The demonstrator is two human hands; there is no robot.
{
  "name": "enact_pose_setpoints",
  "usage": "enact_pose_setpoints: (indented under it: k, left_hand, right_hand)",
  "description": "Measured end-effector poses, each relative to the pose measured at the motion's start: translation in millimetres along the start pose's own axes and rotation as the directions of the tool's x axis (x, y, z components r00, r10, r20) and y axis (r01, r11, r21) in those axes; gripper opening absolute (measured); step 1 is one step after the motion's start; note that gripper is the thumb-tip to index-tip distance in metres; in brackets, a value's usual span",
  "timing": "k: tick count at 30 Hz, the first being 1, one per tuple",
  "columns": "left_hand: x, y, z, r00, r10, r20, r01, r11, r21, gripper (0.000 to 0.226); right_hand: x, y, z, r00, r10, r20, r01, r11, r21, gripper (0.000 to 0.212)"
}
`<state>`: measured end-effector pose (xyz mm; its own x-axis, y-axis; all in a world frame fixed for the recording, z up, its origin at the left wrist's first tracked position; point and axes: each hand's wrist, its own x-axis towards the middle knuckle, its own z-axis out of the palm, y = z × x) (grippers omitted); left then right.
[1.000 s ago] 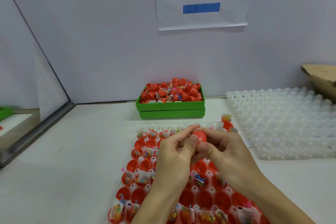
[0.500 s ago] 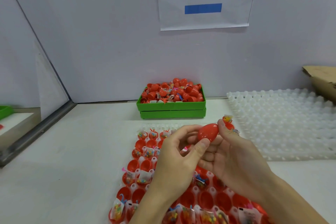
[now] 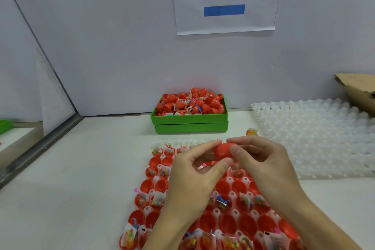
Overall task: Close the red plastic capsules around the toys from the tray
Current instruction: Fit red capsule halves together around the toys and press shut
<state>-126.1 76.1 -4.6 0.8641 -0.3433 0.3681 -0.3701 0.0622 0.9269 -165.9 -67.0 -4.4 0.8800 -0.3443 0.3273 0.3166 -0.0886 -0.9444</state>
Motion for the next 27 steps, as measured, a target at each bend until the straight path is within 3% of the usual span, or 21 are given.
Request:
enact_pose_setpoints:
  k: [4, 10, 17, 21, 27]
  left_hand:
    - [1.4, 1.5, 1.9, 0.992, -0.004, -0.123, 0.006, 1.0, 0.01, 0.041]
    - [0.7, -4.0, 5.6, 0.98, 0.005, -0.2, 0.023, 0.991, 0.135, 0.049]
    - [-1.3, -4.6, 7.0, 0.975, 0.066, -0.211, -0.018, 0.975, 0.222, 0.048]
    - [-2.5, 0.2, 5.4, 0.973, 0.127, -0.194, -0.062, 0.948, 0.311, 0.062]
    - [-5.4, -1.6, 5.9, 0.972, 0.195, -0.134, -0.123, 0.9, 0.417, 0.046]
  right_hand:
    - [0.0, 4.3, 5.0, 1.0, 0.008, -0.004, -0.008, 1.0, 0.014, 0.012]
    - [-0.8, 5.3, 10.5, 1.0, -0.007, -0.014, 0.007, 1.0, 0.01, 0.042]
    - [0.7, 11.8, 14.0, 0.998, -0.041, -0.039, 0.038, 0.998, -0.053, 0.039]
    - [2.3, 13.5, 14.5, 0.997, -0.075, -0.027, 0.072, 0.995, -0.073, 0.042]
    - [3.2, 11.7, 10.8, 0.988, -0.154, 0.026, 0.156, 0.977, -0.148, 0.047]
